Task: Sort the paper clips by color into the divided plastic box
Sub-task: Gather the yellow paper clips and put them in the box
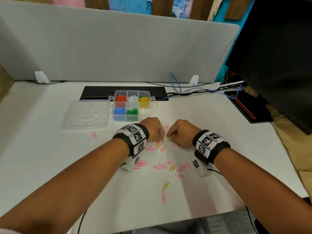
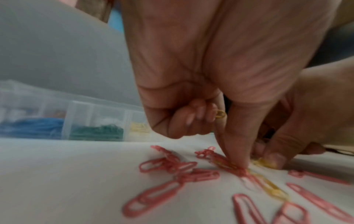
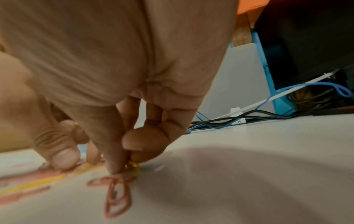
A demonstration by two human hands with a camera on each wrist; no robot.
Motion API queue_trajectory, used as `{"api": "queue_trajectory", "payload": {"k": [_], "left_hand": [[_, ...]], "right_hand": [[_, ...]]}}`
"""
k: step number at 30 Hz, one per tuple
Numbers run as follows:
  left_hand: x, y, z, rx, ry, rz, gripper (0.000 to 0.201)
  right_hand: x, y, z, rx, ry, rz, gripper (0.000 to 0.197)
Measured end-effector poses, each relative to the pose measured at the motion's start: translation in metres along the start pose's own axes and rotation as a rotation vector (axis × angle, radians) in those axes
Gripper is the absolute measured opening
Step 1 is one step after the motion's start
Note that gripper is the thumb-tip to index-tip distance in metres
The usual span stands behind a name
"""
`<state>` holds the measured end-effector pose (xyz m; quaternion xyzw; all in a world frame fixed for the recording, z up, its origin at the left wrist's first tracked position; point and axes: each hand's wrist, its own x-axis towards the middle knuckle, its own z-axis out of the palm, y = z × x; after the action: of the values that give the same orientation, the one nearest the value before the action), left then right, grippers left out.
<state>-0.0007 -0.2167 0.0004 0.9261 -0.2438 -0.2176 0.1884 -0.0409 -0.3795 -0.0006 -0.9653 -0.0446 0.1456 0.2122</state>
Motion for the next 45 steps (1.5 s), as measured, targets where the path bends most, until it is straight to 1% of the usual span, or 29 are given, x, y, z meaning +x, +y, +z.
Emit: {"api": "queue_trajectory", "payload": {"k": [3, 5, 8, 10, 11, 13, 14, 16, 18, 19, 20, 23, 27, 29, 31, 33, 36, 38, 39, 40, 41, 42, 43, 45], "left_hand": [[0.002, 0.0, -0.001, 0.112, 0.009, 0.025, 0.015], [0.004, -0.002, -0.002, 0.145, 0.027, 0.008, 0.012], [0.003, -0.004, 0.0, 0.167, 0.024, -0.019, 0.017], [0.002, -0.007, 0.0, 0.124, 0.007, -0.034, 0.02], [0.002, -0.009, -0.001, 0.07, -0.001, -0.048, 0.021], [0.001, -0.014, -0.005, -0.107, 0.01, -0.084, 0.021], [0.0, -0.015, -0.008, -0.236, 0.024, -0.114, 0.02], [-0.005, -0.02, -0.013, -0.569, 0.051, -0.174, 0.015], [-0.013, -0.024, -0.017, -0.905, 0.049, -0.219, 0.01], [-0.017, -0.027, -0.018, -1.026, 0.037, -0.224, 0.008], [-0.021, -0.03, -0.018, -1.099, 0.023, -0.218, 0.008], [-0.028, -0.038, -0.017, -1.201, 0.005, -0.22, 0.018], [-0.034, -0.035, -0.012, -1.406, 0.008, -0.322, 0.015], [-0.036, -0.032, -0.007, -1.476, 0.019, -0.365, 0.012], [-0.038, -0.028, -0.003, -1.48, 0.021, -0.384, 0.014], [-0.04, -0.026, 0.0, -1.478, 0.03, -0.398, 0.018], [-0.042, -0.024, 0.004, -1.513, 0.032, -0.409, 0.025], [-0.045, -0.021, 0.009, -1.569, -0.002, -0.398, 0.028], [-0.046, -0.018, 0.011, -1.6, -0.015, -0.385, 0.027], [-0.047, -0.016, 0.012, -1.621, -0.014, -0.376, 0.025], [-0.048, -0.015, 0.012, -1.63, -0.005, -0.386, 0.024], [-0.046, -0.016, 0.011, -1.593, 0.03, -0.407, 0.025], [-0.042, -0.018, 0.009, -1.488, 0.091, -0.421, 0.027], [-0.032, -0.024, 0.003, -1.121, 0.213, -0.434, 0.028]], "right_hand": [[0.0, -0.002, 0.0, -0.025, -0.005, -0.005, 0.02], [-0.001, -0.002, -0.001, -0.033, -0.011, -0.011, 0.018], [-0.002, -0.003, 0.001, -0.054, -0.023, -0.012, 0.019], [-0.003, -0.006, 0.002, -0.048, -0.01, -0.008, 0.021], [-0.005, -0.009, 0.001, -0.027, 0.01, 0.0, 0.022], [-0.004, -0.013, 0.0, 0.045, 0.04, 0.013, 0.022], [-0.003, -0.015, 0.001, 0.08, 0.038, 0.024, 0.019], [-0.002, -0.02, 0.003, 0.085, 0.004, 0.078, 0.006], [0.001, -0.022, 0.007, 0.023, -0.003, 0.119, 0.013], [0.003, -0.022, 0.009, 0.005, 0.007, 0.135, 0.014], [0.005, -0.022, 0.01, -0.01, 0.025, 0.135, 0.012], [0.01, -0.024, 0.014, -0.067, 0.027, 0.152, 0.007], [0.01, -0.028, 0.014, -0.056, -0.011, 0.183, 0.007], [0.008, -0.031, 0.014, -0.067, -0.026, 0.176, 0.012], [0.005, -0.033, 0.012, -0.078, -0.058, 0.155, 0.011], [0.001, -0.034, 0.009, -0.009, -0.041, 0.143, 0.01], [-0.007, -0.04, 0.002, 0.334, 0.062, 0.103, 0.008], [-0.013, -0.051, -0.004, 0.52, 0.065, 0.051, 0.011], [-0.015, -0.056, -0.007, 0.567, 0.069, 0.023, 0.011], [-0.015, -0.059, -0.008, 0.581, 0.095, -0.004, 0.01], [-0.012, -0.059, -0.008, 0.549, 0.137, -0.023, 0.006], [-0.009, -0.058, -0.007, 0.482, 0.17, -0.031, 0.005], [-0.006, -0.055, -0.004, 0.393, 0.167, -0.023, 0.01], [-0.003, -0.049, 0.006, 0.207, 0.068, 0.029, 0.014]]}}
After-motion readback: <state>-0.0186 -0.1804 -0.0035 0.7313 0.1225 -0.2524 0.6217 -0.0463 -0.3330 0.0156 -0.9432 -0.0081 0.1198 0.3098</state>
